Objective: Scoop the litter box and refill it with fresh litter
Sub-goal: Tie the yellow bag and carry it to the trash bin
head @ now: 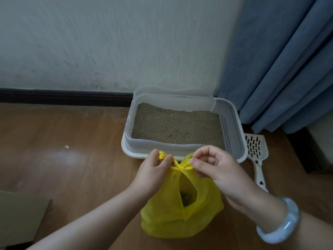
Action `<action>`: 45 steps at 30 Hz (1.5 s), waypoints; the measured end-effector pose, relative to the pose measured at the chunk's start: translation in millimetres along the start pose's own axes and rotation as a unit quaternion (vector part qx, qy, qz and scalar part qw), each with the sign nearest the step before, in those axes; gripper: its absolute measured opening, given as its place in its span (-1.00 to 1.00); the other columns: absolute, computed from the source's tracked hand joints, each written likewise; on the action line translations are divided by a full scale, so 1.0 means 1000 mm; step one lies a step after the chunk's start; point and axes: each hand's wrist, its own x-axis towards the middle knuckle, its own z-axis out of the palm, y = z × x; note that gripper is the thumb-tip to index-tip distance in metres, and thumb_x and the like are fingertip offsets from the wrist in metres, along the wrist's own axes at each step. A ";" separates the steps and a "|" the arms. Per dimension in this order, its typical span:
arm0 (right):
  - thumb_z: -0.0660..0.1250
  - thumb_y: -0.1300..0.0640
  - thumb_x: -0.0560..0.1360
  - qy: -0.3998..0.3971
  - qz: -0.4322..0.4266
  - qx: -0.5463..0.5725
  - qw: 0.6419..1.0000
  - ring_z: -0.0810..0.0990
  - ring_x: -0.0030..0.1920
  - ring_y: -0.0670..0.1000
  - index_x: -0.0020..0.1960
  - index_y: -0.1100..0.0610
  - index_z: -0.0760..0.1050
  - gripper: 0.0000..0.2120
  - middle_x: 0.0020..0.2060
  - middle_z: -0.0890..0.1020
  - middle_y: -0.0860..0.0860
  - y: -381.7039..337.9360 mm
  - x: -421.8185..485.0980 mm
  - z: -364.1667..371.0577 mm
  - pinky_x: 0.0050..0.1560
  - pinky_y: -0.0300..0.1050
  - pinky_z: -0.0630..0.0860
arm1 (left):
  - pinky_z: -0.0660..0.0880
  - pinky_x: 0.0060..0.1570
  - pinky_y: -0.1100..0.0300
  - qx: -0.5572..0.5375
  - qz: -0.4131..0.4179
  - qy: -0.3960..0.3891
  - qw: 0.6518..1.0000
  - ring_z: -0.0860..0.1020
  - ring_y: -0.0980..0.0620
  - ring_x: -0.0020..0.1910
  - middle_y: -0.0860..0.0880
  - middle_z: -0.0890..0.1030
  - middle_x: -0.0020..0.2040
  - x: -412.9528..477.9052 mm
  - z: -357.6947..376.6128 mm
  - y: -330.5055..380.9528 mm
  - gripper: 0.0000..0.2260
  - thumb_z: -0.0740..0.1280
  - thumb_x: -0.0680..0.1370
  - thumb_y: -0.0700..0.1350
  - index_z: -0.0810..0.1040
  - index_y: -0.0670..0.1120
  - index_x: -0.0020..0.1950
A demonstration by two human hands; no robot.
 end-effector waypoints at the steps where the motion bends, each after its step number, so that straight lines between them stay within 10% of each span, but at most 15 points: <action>1: 0.39 0.30 0.43 -0.013 0.009 -0.005 1.000 0.55 -0.31 -0.07 -0.06 0.24 0.51 -0.90 -0.38 0.60 -0.01 0.001 -0.001 0.002 -0.22 -0.24 0.50 | 0.45 -0.12 0.03 -0.008 -0.008 -0.003 1.000 0.48 0.05 -0.24 -0.06 0.53 -0.25 0.000 0.002 0.000 -0.72 0.30 0.56 0.01 0.46 -0.22 -0.10; 10: 0.45 0.28 0.38 -0.074 0.016 -0.205 0.976 0.57 -0.34 -0.06 0.04 0.06 0.40 -0.66 -0.35 0.66 0.05 0.015 0.004 0.005 -0.23 -0.16 0.48 | 0.43 -0.18 0.21 -0.066 -0.031 -0.022 0.997 0.49 0.17 -0.30 0.06 0.58 -0.28 0.003 0.002 0.012 -0.80 0.27 0.59 -0.03 0.47 -0.12 -0.15; 16: 0.39 0.26 0.39 -0.068 -0.086 -0.353 0.929 0.58 -0.31 -0.10 0.28 0.00 0.45 -0.51 -0.34 0.62 -0.07 0.021 0.012 0.003 -0.23 -0.27 0.46 | 0.41 -0.31 0.38 -0.079 -0.006 -0.088 0.993 0.46 0.23 -0.38 0.11 0.51 -0.38 -0.001 -0.003 0.016 -0.81 0.28 0.58 -0.05 0.47 -0.08 -0.21; 20: 0.35 0.12 0.34 -0.045 -0.175 -0.450 0.875 0.47 -0.31 -0.13 0.09 -0.05 0.44 -0.67 -0.37 0.47 -0.21 0.022 0.014 0.003 -0.32 -0.19 0.35 | 0.43 -0.28 0.33 -0.110 -0.002 -0.135 0.985 0.46 0.18 -0.32 0.05 0.49 -0.33 -0.005 -0.003 0.018 -0.83 0.28 0.58 -0.08 0.46 -0.10 -0.18; 24: 0.26 0.01 0.30 -0.031 -0.269 -0.496 0.825 0.40 0.05 -0.12 0.20 -0.03 0.40 -0.55 0.00 0.45 -0.16 0.024 0.020 -0.001 0.01 -0.23 0.30 | 0.42 -0.25 0.31 -0.113 0.026 -0.146 0.982 0.45 0.15 -0.29 0.04 0.48 -0.31 -0.007 -0.003 0.018 -0.86 0.28 0.58 -0.12 0.46 -0.11 -0.17; 28: 0.24 0.06 0.32 -0.103 -0.259 -0.452 0.847 0.34 0.26 -0.22 0.29 -0.02 0.41 -0.48 0.16 0.50 -0.16 0.024 0.030 -0.006 0.30 -0.24 0.14 | 0.41 -0.15 0.20 -0.121 0.054 -0.154 0.979 0.46 0.10 -0.20 -0.02 0.51 -0.24 -0.005 -0.005 0.016 -0.90 0.32 0.56 -0.15 0.48 -0.17 -0.10; 34: 0.28 -0.02 0.42 -0.075 -0.184 -0.412 0.889 0.49 -0.23 -0.14 -0.15 -0.02 0.53 -0.90 -0.33 0.52 -0.16 0.028 0.035 -0.010 -0.20 -0.13 0.38 | 0.34 -0.31 0.30 -0.129 0.071 -0.166 0.975 0.38 0.14 -0.32 0.04 0.41 -0.33 -0.003 -0.009 0.011 -0.82 0.41 0.47 -0.06 0.43 -0.08 -0.17; 37: 0.35 0.07 0.47 -0.063 -0.142 -0.375 0.914 0.42 -0.40 -0.13 -0.34 0.03 0.45 -0.77 -0.47 0.48 -0.05 0.033 0.032 -0.011 -0.36 0.00 0.32 | 0.32 -0.35 0.30 -0.095 0.089 -0.172 0.976 0.36 0.12 -0.33 0.02 0.40 -0.33 -0.002 -0.011 0.007 -0.82 0.40 0.45 -0.05 0.43 -0.07 -0.20; 45: 0.28 0.33 0.50 -0.111 0.012 -0.124 0.986 0.53 -0.16 -0.04 -0.07 0.20 0.58 -0.88 -0.22 0.59 0.04 0.019 0.027 -0.011 -0.07 -0.13 0.46 | 0.40 -0.26 0.20 -0.064 0.079 -0.161 0.982 0.47 0.13 -0.30 0.12 0.54 -0.34 0.000 -0.011 -0.002 -0.80 0.48 0.38 -0.01 0.49 -0.04 -0.24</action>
